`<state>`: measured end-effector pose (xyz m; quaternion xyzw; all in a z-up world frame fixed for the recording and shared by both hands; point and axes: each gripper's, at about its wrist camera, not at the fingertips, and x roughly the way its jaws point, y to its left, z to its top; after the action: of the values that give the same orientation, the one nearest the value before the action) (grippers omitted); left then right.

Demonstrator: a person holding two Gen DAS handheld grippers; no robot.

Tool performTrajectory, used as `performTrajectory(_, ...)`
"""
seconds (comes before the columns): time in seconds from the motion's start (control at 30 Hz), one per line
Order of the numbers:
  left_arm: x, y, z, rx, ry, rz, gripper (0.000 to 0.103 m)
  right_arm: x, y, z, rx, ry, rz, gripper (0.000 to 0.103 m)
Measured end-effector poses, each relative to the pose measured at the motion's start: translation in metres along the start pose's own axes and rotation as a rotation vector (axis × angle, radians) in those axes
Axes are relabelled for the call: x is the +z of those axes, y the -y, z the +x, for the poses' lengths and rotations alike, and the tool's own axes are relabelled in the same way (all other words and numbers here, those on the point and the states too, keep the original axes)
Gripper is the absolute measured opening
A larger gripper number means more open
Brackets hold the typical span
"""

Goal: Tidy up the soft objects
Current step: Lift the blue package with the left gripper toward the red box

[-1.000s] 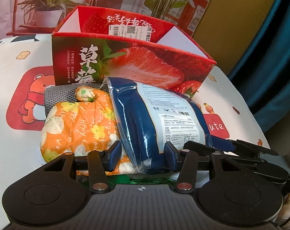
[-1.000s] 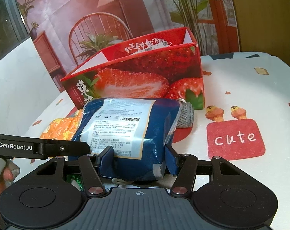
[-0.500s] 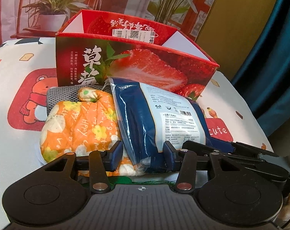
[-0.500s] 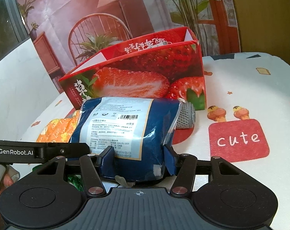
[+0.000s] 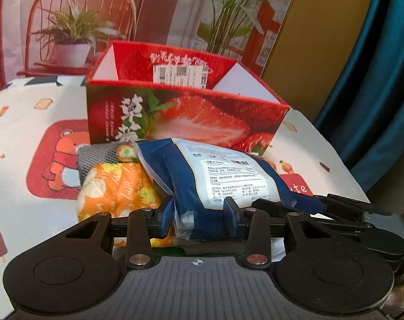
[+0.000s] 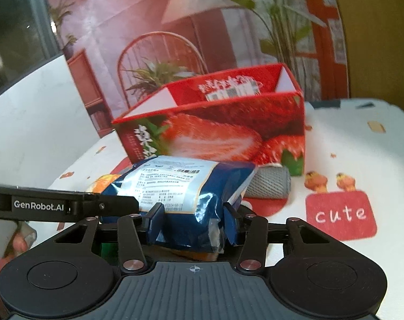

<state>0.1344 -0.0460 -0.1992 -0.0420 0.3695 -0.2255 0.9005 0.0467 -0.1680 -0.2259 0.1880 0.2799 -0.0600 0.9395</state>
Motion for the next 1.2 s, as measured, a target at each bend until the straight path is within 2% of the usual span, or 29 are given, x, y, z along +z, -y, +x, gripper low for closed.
performTrajectory(0.13,-0.002,-0.006,-0.006,-0.002,-0.002,-0.026,0.042,0.002,-0.007,-0.006,0.009,0.001,-0.010,0.039)
performTrajectory(0.4,-0.010,-0.032,0.006,-0.018,-0.053,-0.165,0.038,0.000,-0.004,0.004,-0.018,-0.040,0.003,0.036)
performTrajectory(0.6,-0.010,-0.029,0.012,-0.005,-0.050,-0.133,0.037,-0.002,0.001,0.016,-0.013,-0.062,0.016,0.037)
performTrajectory(0.77,-0.015,-0.025,0.008,0.001,-0.038,-0.094,0.031,-0.004,0.002,0.018,0.010,-0.067,0.025,0.034)
performTrajectory(0.9,-0.012,-0.020,-0.004,0.013,0.004,-0.062,0.031,0.001,-0.008,0.009,0.026,-0.034,-0.032,0.026)
performTrajectory(1.03,-0.006,-0.018,-0.021,0.005,0.063,-0.048,0.031,0.011,-0.017,-0.004,0.033,0.015,-0.064,0.025)
performTrajectory(1.2,0.013,-0.009,-0.049,-0.001,0.173,-0.005,0.031,0.034,-0.026,-0.021,0.057,0.089,-0.089,0.024)
